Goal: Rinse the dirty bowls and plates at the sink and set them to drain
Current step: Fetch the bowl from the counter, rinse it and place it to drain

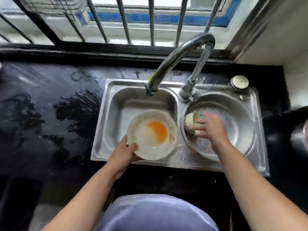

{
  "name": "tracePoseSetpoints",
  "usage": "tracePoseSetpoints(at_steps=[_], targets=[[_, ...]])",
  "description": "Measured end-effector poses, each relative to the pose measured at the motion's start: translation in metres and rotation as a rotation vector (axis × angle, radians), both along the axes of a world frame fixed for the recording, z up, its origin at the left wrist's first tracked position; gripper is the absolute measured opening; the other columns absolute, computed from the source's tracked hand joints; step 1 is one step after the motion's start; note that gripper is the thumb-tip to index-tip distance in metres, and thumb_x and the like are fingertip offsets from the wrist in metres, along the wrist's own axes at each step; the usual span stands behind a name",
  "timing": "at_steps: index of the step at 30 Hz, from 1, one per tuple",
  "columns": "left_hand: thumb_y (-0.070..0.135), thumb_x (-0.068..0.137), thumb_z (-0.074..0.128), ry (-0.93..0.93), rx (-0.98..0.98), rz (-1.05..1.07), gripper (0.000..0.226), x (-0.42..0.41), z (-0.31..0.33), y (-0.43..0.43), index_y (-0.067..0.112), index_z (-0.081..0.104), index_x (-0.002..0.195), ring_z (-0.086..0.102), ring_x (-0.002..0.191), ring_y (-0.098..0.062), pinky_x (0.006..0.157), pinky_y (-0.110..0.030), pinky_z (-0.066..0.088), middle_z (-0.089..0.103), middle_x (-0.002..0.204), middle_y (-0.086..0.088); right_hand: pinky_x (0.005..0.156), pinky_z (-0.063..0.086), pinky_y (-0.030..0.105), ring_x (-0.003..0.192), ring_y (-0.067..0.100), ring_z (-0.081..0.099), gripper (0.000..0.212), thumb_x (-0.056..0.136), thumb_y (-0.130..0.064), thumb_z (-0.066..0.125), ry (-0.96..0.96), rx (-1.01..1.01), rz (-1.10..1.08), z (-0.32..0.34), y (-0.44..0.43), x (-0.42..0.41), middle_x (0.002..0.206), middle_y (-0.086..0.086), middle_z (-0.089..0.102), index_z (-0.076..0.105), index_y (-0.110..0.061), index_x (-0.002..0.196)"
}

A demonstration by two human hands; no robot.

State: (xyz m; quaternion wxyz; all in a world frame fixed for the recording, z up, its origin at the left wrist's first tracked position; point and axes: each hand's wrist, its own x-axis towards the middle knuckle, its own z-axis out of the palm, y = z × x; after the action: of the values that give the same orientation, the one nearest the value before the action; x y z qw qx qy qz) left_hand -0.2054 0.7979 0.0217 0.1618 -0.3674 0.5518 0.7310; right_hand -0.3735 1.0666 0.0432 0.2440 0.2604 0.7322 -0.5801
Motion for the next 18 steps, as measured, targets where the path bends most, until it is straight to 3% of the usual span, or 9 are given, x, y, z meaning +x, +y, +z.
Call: tracePoseSetpoints(at_steps=[2, 5, 8, 9, 11, 12, 14, 16, 18], targets=[[0.006, 0.089, 0.054, -0.01, -0.002, 0.115, 0.052, -0.004, -0.004, 0.012, 0.02, 0.057, 0.139, 0.074, 0.109, -0.033, 0.077, -0.043, 0.064, 0.071, 0.131, -0.015, 0.05, 0.059, 0.036, 0.075, 0.027, 0.075, 0.035, 0.097, -0.046, 0.051, 0.055, 0.031, 0.019, 0.0, 0.007, -0.066, 0.107, 0.011, 0.07, 0.056, -0.017, 0.115], [0.0, 0.097, 0.05, -0.013, 0.02, 0.259, 0.05, -0.012, -0.004, 0.029, 0.019, 0.051, 0.143, 0.069, 0.114, -0.037, 0.076, -0.044, 0.064, 0.066, 0.134, -0.014, 0.048, 0.06, 0.04, 0.066, 0.032, 0.077, 0.052, 0.088, -0.053, 0.052, 0.065, 0.215, 0.113, -0.007, 0.004, -0.143, 0.101, 0.019, 0.071, 0.06, -0.007, 0.11], [0.0, 0.098, 0.05, -0.025, 0.061, 0.371, 0.053, -0.016, -0.006, 0.044, 0.021, 0.049, 0.146, 0.063, 0.119, -0.038, 0.077, -0.045, 0.064, 0.06, 0.138, -0.011, 0.042, 0.058, 0.033, 0.072, 0.037, 0.075, 0.03, 0.1, -0.026, 0.042, 0.033, 0.246, 0.108, -0.019, 0.002, -0.172, 0.094, 0.032, 0.067, 0.054, -0.001, 0.112], [0.0, 0.098, 0.05, -0.026, 0.074, 0.386, 0.054, -0.019, -0.007, 0.048, 0.022, 0.049, 0.147, 0.062, 0.12, -0.038, 0.079, -0.047, 0.064, 0.059, 0.139, -0.012, 0.045, 0.059, 0.029, 0.076, 0.034, 0.076, 0.024, 0.102, -0.019, 0.042, 0.029, 0.269, 0.119, -0.022, 0.005, -0.175, 0.092, 0.029, 0.068, 0.055, -0.002, 0.111], [0.003, 0.095, 0.053, -0.028, 0.092, 0.407, 0.055, -0.022, -0.01, 0.052, 0.023, 0.051, 0.145, 0.062, 0.12, -0.039, 0.081, -0.049, 0.064, 0.059, 0.14, -0.012, 0.056, 0.057, 0.022, 0.078, 0.02, 0.075, 0.02, 0.102, -0.015, 0.051, 0.0, 0.283, 0.203, -0.026, 0.011, -0.175, 0.084, 0.013, 0.073, 0.063, -0.006, 0.089], [0.004, 0.093, 0.055, -0.024, 0.096, 0.418, 0.054, -0.024, -0.011, 0.053, 0.024, 0.053, 0.143, 0.064, 0.119, -0.039, 0.081, -0.049, 0.064, 0.06, 0.139, -0.012, 0.062, 0.054, 0.019, 0.078, 0.016, 0.073, 0.024, 0.102, -0.018, 0.056, -0.055, 0.386, 0.266, -0.024, 0.009, -0.173, 0.081, 0.007, 0.074, 0.067, -0.007, 0.082], [0.008, 0.088, 0.057, -0.018, 0.104, 0.427, 0.052, -0.03, -0.011, 0.054, 0.029, 0.058, 0.135, 0.068, 0.114, -0.037, 0.079, -0.048, 0.065, 0.063, 0.136, -0.011, 0.071, 0.051, 0.02, 0.087, 0.023, 0.073, 0.024, 0.099, -0.027, 0.063, 0.017, 0.651, 0.443, -0.023, 0.01, -0.167, 0.092, 0.01, 0.077, 0.073, -0.007, 0.09], [0.008, 0.087, 0.058, -0.017, 0.108, 0.43, 0.047, -0.033, -0.013, 0.054, 0.034, 0.061, 0.126, 0.073, 0.107, -0.035, 0.079, -0.048, 0.065, 0.066, 0.132, -0.009, 0.07, 0.053, 0.026, 0.086, 0.031, 0.073, 0.027, 0.098, -0.027, 0.062, 0.047, 0.401, 0.294, -0.03, 0.014, -0.167, 0.101, 0.022, 0.074, 0.071, -0.002, 0.101], [0.008, 0.087, 0.057, -0.015, 0.115, 0.435, 0.044, -0.036, -0.014, 0.053, 0.035, 0.062, 0.121, 0.075, 0.1, -0.032, 0.079, -0.047, 0.065, 0.066, 0.129, -0.009, 0.073, 0.061, 0.038, 0.079, 0.038, 0.074, 0.023, 0.1, -0.014, 0.046, 0.038, 0.22, 0.078, -0.032, 0.013, -0.157, 0.107, 0.033, 0.069, 0.063, 0.001, 0.105]])
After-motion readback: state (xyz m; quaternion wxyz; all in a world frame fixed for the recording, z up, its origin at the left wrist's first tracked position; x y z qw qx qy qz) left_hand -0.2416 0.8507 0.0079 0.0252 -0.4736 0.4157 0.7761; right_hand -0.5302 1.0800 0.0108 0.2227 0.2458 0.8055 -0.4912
